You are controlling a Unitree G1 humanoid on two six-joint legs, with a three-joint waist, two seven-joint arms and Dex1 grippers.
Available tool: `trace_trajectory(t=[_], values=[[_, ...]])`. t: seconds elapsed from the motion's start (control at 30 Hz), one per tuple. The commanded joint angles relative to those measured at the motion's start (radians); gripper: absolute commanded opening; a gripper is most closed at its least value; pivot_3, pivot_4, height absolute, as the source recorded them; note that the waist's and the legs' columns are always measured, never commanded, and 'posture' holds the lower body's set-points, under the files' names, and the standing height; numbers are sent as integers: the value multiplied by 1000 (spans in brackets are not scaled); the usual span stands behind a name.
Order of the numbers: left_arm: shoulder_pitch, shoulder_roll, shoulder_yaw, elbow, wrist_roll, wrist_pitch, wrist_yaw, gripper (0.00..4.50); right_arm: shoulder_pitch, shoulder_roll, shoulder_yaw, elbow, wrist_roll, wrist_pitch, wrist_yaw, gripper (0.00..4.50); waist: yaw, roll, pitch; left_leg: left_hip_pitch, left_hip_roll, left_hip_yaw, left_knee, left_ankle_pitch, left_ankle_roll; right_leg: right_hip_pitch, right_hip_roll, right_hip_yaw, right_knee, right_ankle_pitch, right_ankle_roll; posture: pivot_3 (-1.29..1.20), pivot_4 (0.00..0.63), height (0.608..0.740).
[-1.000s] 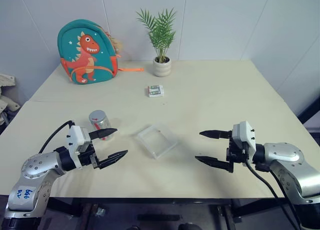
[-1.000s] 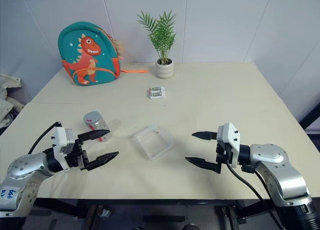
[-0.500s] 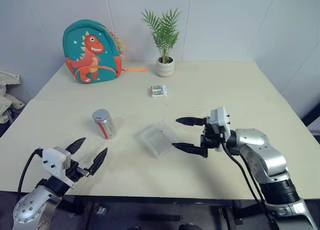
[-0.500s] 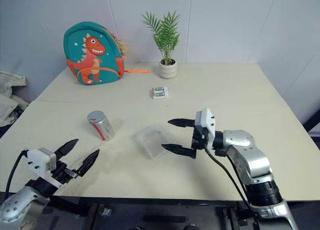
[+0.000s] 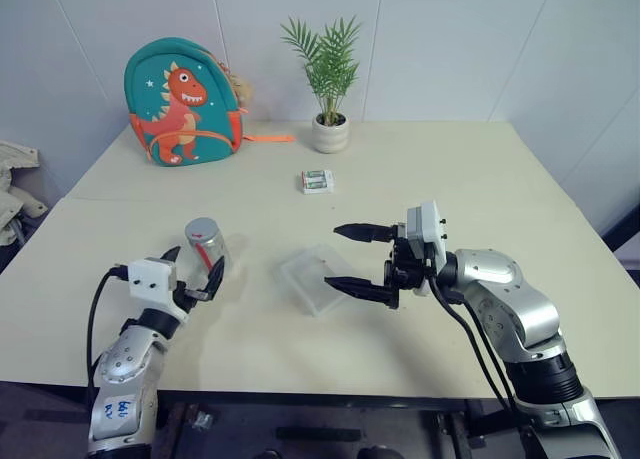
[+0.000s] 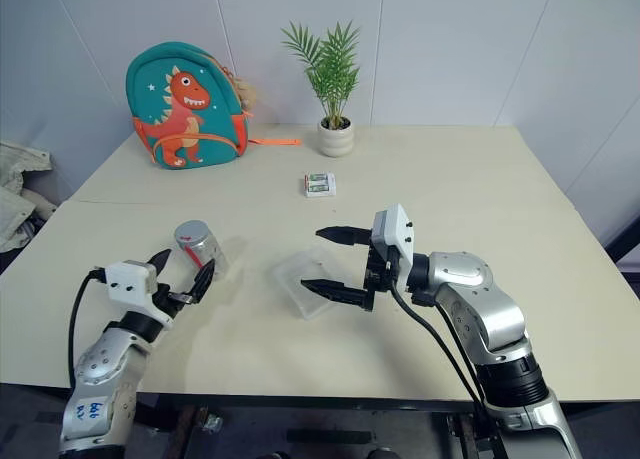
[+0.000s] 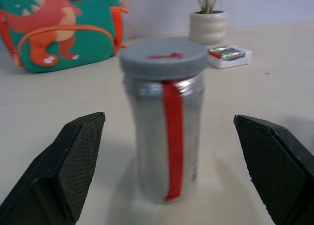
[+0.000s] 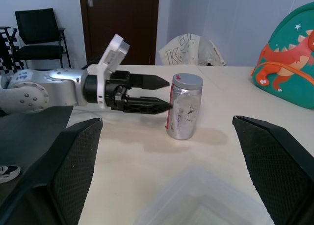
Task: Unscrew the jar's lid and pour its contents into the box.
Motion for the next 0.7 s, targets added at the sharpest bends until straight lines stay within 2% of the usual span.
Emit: trace_trajectory(t=[0.03, 0.27, 0.67, 0.7], values=[[-13, -12, -9, 12, 28, -34, 36, 4487, -20, -8, -22, -55, 26, 10, -9, 4500, 2, 0, 0, 0, 0, 0, 0, 0, 0, 0, 0, 0, 0, 0, 0, 0, 150, 740], [-92, -17, -28, 125, 82, -77, 96, 4487, -4, -11, -21, -71, 29, 21, -17, 4500, 4, 0, 0, 0, 0, 0, 0, 0, 0, 0, 0, 0, 0, 0, 1, 0, 150, 740], [-233, 4, -51, 321, 119, -157, 103, 4487, 16, -9, -21, -73, 22, 13, -37, 4500, 4, 0, 0, 0, -1, 0, 0, 0, 0, 0, 0, 0, 0, 1, 1, 0, 150, 740], [-239, 6, -52, 328, 119, -165, 100, 4310, 21, -6, -21, -75, 21, 12, -42, 4500, 3, 0, 0, 0, -1, 0, 0, 0, 0, 0, 0, 0, 0, 1, 1, 0, 150, 740]])
